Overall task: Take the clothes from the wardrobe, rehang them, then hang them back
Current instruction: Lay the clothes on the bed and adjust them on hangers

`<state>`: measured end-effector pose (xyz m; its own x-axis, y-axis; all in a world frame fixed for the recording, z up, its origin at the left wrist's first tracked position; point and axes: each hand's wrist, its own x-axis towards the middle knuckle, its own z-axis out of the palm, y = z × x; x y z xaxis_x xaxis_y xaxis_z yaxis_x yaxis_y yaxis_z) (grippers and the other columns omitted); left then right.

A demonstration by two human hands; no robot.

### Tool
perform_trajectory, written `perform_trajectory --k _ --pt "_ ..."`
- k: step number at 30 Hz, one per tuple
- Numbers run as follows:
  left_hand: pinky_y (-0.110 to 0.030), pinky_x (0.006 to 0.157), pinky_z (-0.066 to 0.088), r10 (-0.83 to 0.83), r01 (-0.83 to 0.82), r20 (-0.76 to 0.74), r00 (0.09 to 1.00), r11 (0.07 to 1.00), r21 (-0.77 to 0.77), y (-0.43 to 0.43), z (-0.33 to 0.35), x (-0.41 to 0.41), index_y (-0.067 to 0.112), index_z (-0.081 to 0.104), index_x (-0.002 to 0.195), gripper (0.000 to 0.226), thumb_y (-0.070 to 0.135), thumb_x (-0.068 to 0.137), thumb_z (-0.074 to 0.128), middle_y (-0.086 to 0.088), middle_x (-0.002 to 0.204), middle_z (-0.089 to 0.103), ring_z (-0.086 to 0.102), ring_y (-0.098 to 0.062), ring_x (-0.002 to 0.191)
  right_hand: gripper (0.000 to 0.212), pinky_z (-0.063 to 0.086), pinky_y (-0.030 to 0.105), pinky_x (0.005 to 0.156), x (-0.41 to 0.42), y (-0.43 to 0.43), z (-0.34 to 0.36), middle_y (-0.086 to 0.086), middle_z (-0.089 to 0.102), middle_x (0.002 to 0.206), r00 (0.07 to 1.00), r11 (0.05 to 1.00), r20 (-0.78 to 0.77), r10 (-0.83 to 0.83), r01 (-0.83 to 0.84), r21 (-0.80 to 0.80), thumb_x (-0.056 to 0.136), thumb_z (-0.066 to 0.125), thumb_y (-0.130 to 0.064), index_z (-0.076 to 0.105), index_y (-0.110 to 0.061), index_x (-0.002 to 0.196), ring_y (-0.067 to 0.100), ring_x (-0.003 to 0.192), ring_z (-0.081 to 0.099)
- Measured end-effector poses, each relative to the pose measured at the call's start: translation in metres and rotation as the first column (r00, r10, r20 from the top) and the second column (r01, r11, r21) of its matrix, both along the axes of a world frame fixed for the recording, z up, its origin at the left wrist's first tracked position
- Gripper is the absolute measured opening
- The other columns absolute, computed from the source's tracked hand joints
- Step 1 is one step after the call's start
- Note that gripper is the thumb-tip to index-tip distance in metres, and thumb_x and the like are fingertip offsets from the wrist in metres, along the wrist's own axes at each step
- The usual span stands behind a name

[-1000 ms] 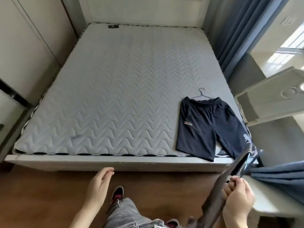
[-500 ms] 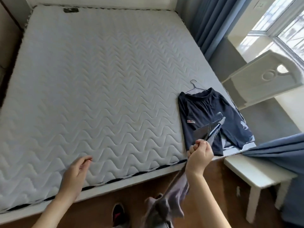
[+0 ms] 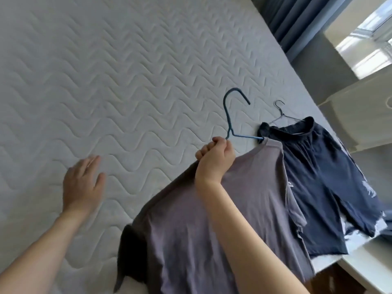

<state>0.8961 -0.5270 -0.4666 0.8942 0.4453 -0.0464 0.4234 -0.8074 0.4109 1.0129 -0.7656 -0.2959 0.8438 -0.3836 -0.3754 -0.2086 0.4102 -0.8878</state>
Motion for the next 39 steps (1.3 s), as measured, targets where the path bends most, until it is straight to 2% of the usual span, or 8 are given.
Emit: perform_trajectory --k 6,12,20,24,28,32,36,39 --pt "-0.051 0.107 0.033 0.035 -0.052 0.104 0.994 0.984 0.171 0.017 -0.095 0.002 0.012 0.055 0.137 0.052 0.028 0.089 0.041 -0.015 0.14 0.054 0.048 -0.039 0.127 0.026 0.032 0.022 0.04 0.069 0.036 -0.078 0.0 0.039 0.054 0.999 0.995 -0.05 0.004 -0.01 -0.103 0.097 0.03 -0.005 0.048 -0.007 0.08 0.011 0.042 0.034" --pt "-0.057 0.109 0.032 0.07 -0.082 0.078 0.995 0.983 0.167 0.016 -0.101 0.004 0.011 0.055 0.137 0.056 0.032 0.087 0.039 -0.015 0.142 0.054 0.044 -0.04 0.131 0.029 0.033 0.022 0.04 0.138 0.074 -0.109 0.004 0.04 0.06 0.995 0.98 -0.096 -0.036 0.016 -0.198 0.1 0.027 -0.008 0.048 -0.007 0.08 0.013 0.045 0.036" --pt "-0.057 0.103 0.036 0.049 -0.093 0.142 0.989 0.94 0.328 0.018 -0.109 0.004 0.011 0.06 0.133 0.05 0.028 0.09 0.041 -0.014 0.138 0.058 0.053 -0.039 0.125 0.031 0.055 0.035 0.058 0.226 0.118 -0.146 0.006 0.052 0.063 0.969 0.918 -0.219 0.115 -0.188 -0.35 0.102 0.026 -0.015 0.049 -0.005 0.084 0.015 0.045 0.054" --pt "-0.055 0.103 0.036 0.02 -0.062 0.125 0.992 0.938 0.342 0.02 -0.111 0.004 0.011 0.06 0.133 0.05 0.03 0.091 0.043 -0.013 0.138 0.058 0.054 -0.038 0.124 0.036 0.05 0.036 0.078 0.239 0.109 -0.179 0.02 0.068 0.095 0.854 0.569 -0.455 0.253 -0.512 -0.644 0.1 0.033 -0.014 0.062 0.007 0.099 0.033 0.09 0.065" --pt "-0.054 0.105 0.034 0.026 -0.058 0.104 0.994 0.947 0.316 0.019 -0.108 0.005 0.012 0.058 0.135 0.051 0.032 0.091 0.04 -0.011 0.14 0.057 0.051 -0.035 0.128 0.038 0.043 0.034 0.081 0.245 0.102 -0.185 0.02 0.064 0.118 0.72 0.227 -0.622 0.308 -0.69 -0.687 0.099 0.034 -0.017 0.06 0.004 0.116 0.035 0.111 0.058" --pt "-0.052 0.107 0.033 0.002 -0.035 0.104 0.995 0.947 0.32 0.02 -0.102 0.005 0.013 0.058 0.136 0.052 0.032 0.091 0.041 -0.011 0.14 0.057 0.05 -0.034 0.129 0.037 0.043 0.033 0.082 0.253 0.1 -0.184 0.019 0.061 0.125 0.69 0.112 -0.652 0.315 -0.709 -0.696 0.097 0.038 -0.018 0.057 0.001 0.122 0.035 0.114 0.057" --pt "-0.05 0.106 0.034 0.027 -0.068 0.135 0.99 0.949 0.308 0.017 -0.101 0.007 0.014 0.059 0.135 0.053 0.031 0.087 0.044 -0.011 0.139 0.058 0.05 -0.034 0.129 0.041 0.049 0.04 0.089 0.251 0.091 -0.178 0.024 0.061 0.113 0.607 0.125 -0.675 0.42 -0.775 -0.619 0.1 0.035 -0.025 0.061 0.003 0.113 0.035 0.103 0.06" --pt "-0.048 0.105 0.035 0.042 -0.056 0.061 0.997 0.965 0.257 0.021 -0.093 0.007 0.016 0.059 0.134 0.054 0.032 0.085 0.044 -0.009 0.139 0.058 0.052 -0.032 0.129 0.036 0.052 0.042 0.066 0.215 0.084 -0.161 0.022 0.062 0.095 0.651 0.408 -0.558 0.515 -0.759 -0.508 0.098 0.038 -0.029 0.056 -0.009 0.074 0.029 0.078 0.057"
